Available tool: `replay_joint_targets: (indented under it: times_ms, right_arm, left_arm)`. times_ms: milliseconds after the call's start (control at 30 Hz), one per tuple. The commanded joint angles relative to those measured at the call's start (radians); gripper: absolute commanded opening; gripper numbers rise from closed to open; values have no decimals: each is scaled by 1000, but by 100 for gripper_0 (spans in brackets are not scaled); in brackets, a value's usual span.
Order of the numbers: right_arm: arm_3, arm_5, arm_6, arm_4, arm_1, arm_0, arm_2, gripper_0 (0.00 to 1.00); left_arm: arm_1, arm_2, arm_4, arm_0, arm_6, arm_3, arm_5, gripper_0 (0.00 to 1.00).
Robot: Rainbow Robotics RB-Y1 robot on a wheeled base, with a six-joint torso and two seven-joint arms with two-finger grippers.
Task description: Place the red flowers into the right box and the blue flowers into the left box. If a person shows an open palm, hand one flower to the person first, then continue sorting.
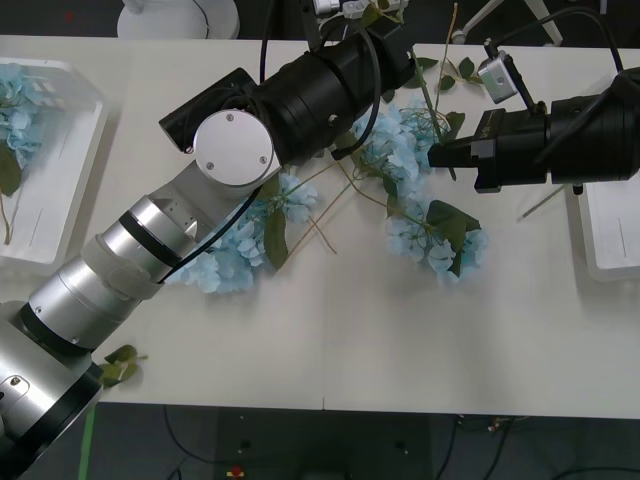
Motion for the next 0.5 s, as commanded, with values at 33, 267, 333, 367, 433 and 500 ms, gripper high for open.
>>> replay_joint_targets:
  times_ms: [33,267,333,367,433,500]
  right_arm:
    - [-36,-10,-34,-7,21,-17,4,0]
    - [-37,-12,-38,-5,19,-18,4,0]
    - [-37,-13,-39,-5,19,-20,4,0]
    - [-37,-13,-39,-5,18,-21,4,0]
    - [-37,-13,-41,-5,15,-21,4,0]
    - [-37,-13,-44,-2,7,-23,4,0]
  left_arm:
    - [-18,-13,-10,-52,-51,-44,-12,0]
    - [-18,-13,-10,-52,-51,-44,-12,0]
    - [-18,-13,-10,-52,-51,-44,-12,0]
    - [-18,-13,-10,-52,-51,-44,-12,0]
    - [-18,-13,-10,-52,-51,-44,-12,0]
    - [-18,-13,-10,-52,-51,-44,-12,0]
